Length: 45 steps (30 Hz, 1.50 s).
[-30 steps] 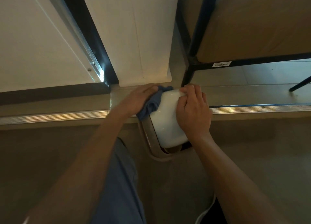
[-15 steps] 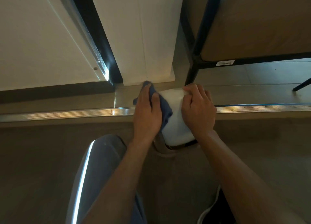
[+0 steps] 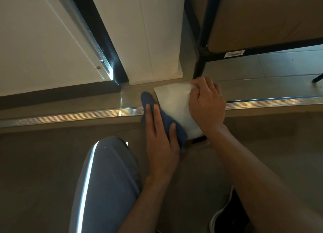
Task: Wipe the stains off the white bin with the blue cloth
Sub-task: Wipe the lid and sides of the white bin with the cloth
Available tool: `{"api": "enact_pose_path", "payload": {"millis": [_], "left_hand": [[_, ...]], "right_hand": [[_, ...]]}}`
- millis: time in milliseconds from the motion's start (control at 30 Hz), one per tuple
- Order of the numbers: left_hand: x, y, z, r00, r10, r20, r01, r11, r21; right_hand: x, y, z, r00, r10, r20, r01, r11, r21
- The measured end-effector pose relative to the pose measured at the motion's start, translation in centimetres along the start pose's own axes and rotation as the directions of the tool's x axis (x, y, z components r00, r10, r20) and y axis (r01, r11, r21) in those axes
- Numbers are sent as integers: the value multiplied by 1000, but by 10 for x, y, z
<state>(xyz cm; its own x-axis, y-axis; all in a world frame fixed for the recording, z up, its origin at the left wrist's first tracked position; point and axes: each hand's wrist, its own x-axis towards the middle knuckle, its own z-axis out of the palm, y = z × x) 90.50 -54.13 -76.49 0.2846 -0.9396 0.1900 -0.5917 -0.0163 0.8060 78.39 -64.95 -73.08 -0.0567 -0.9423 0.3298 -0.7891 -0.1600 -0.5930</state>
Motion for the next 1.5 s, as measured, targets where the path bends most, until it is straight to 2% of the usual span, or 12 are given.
{"api": "enact_pose_path", "payload": {"millis": [100,300,533,633,833,1000,1100,1167,1300,1367,1433,1500], "left_hand": [[12,5,-4,998,-59,-20,58,997,-60],[-49,-8,12,990,-144,-12,143,989,-48],[6,-8,-8,997,-50,59,53,998,-46],[25,-6,-10,999,-49,20,51,994,-101],[-29,-7,-7,984,-176,13,177,984,-33],[45,4,-17,980,-198,-10,194,969,-152],[91,11,-21,968,-251,11,251,961,-117],[87,10,-18,974,-228,-1,227,968,-103],[25,3,-13,990,-140,-1,139,982,-128],[27,2,-17,994,-112,16,114,984,-141],[60,3,-23,993,-107,53,111,991,-77],[109,7,-26,977,-82,196,58,991,123]], "right_hand": [[-4,-2,3,1000,-6,5,6,1000,-12],[-6,-3,3,1000,16,0,-16,1000,4],[-7,1,-1,999,23,24,-24,999,28],[-11,-3,0,1000,30,-6,-30,1000,-1],[-18,-6,1,1000,-24,3,24,999,-40],[-18,-8,1,1000,4,-1,-4,999,-35],[-17,-9,2,1000,22,11,-22,999,-29],[-17,-9,3,999,34,17,-33,999,-29],[-17,-8,4,1000,12,1,-12,999,-32],[-17,-8,3,1000,9,2,-9,1000,-28],[-16,-8,3,1000,12,8,-12,999,-33],[-16,-8,4,1000,21,23,-20,999,-46]]}}
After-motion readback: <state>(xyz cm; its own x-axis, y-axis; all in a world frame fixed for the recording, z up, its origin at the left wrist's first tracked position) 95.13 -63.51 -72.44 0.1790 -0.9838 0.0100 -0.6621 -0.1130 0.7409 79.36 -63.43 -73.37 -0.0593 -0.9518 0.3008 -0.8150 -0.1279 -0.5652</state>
